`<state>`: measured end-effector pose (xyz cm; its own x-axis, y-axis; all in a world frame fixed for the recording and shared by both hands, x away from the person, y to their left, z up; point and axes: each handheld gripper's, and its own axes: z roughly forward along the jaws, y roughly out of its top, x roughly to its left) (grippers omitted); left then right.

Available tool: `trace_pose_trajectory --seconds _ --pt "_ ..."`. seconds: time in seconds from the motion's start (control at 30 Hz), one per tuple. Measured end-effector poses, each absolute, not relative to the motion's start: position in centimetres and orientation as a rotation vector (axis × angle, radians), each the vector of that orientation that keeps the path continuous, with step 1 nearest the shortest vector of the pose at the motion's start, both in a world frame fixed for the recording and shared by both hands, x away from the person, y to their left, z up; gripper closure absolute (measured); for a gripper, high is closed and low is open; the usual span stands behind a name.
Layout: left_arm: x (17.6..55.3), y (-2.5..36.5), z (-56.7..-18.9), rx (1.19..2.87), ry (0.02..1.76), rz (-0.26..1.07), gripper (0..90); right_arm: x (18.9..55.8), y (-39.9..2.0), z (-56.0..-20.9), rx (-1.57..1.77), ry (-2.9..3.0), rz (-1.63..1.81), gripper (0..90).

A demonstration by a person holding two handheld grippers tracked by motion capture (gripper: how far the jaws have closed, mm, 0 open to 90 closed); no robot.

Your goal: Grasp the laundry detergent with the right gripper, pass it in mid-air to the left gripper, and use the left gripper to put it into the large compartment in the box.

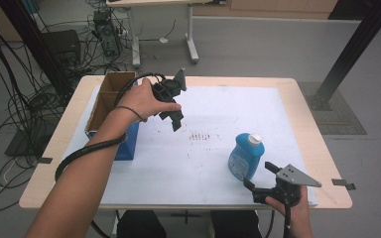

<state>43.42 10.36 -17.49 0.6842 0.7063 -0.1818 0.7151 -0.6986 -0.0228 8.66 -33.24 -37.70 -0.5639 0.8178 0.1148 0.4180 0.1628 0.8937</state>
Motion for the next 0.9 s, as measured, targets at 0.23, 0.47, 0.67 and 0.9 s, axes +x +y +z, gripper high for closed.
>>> trace_pose_trajectory --seconds 0.23,0.47,0.67,0.9 --pt "43.49 10.34 -17.65 2.842 1.2 -0.287 4.7 8.68 -33.23 -37.78 1.175 2.053 1.373 4.6" --pt "43.46 10.46 -17.63 2.84 1.202 -0.282 4.7 8.68 -33.17 -37.79 1.175 2.052 1.374 4.6" --pt "43.4 10.51 -17.63 2.837 1.202 -0.283 4.7 8.67 -33.11 -37.84 1.176 2.053 1.374 4.6" --pt "43.35 10.62 -17.7 2.835 1.203 -0.285 4.7 8.64 -33.08 -37.87 1.177 2.052 1.374 4.5"
